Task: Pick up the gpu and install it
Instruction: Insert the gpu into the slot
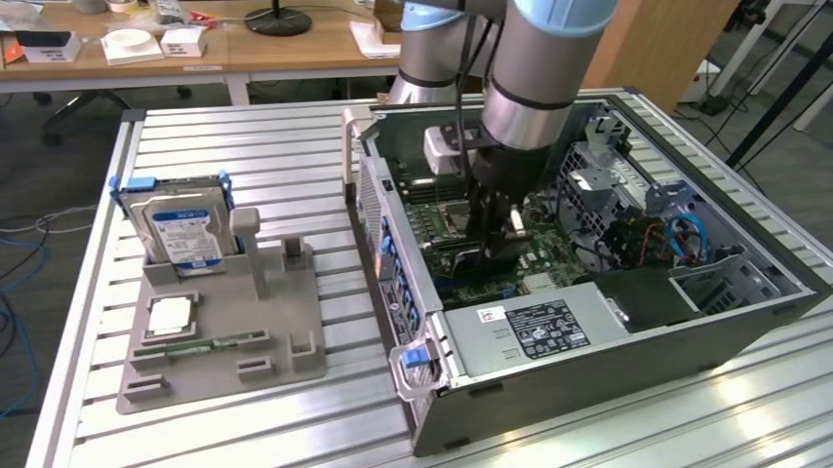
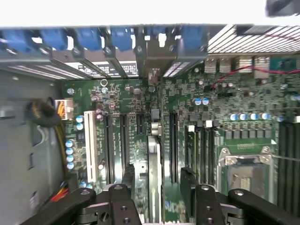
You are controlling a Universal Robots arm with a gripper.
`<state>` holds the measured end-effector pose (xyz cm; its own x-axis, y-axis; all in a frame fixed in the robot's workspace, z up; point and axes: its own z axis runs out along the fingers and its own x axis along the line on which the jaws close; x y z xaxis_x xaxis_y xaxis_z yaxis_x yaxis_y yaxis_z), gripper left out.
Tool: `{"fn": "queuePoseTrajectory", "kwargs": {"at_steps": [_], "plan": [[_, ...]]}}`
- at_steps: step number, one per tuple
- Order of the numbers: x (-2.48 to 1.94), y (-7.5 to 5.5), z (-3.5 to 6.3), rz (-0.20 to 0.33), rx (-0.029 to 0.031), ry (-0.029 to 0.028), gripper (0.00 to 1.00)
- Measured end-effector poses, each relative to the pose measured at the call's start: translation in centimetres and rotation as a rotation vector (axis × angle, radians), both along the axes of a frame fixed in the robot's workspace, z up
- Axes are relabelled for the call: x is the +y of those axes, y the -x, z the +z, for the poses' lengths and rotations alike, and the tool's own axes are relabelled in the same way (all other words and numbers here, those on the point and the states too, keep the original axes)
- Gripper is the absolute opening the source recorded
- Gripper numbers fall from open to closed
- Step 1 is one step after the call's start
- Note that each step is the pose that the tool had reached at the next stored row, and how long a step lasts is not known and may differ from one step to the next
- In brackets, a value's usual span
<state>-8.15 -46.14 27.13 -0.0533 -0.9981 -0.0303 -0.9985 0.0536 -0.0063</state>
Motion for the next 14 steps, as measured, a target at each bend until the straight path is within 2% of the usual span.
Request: {"fn": "queuePoseTrajectory", "kwargs": {"at_steps": [2, 3, 4, 5, 8, 9, 10, 11, 13, 14], "plan": [[0.00, 0.01, 0.71, 0.000, 0.0000, 0.0002, 0.50], [0.00, 0.01, 0.70, 0.000, -0.0001, -0.0001, 0.50], [0.00, 0.01, 0.71, 0.000, -0.0001, -0.0001, 0.44], [0.00, 0.01, 0.71, 0.000, 0.0000, 0.0000, 0.44], [0.00, 0.01, 0.71, 0.000, 0.0000, 0.0000, 0.26], [0.00, 0.01, 0.71, 0.000, 0.0000, 0.0000, 0.26], [0.00, 0.01, 0.70, 0.000, 0.0001, 0.0002, 0.20], [0.00, 0.02, 0.60, 0.000, 0.0001, 0.0001, 0.20], [0.00, 0.01, 0.23, 0.000, 0.0001, 0.0001, 0.11], [0.00, 0.01, 0.05, 0.000, 0.0000, 0.0000, 0.11]]}}
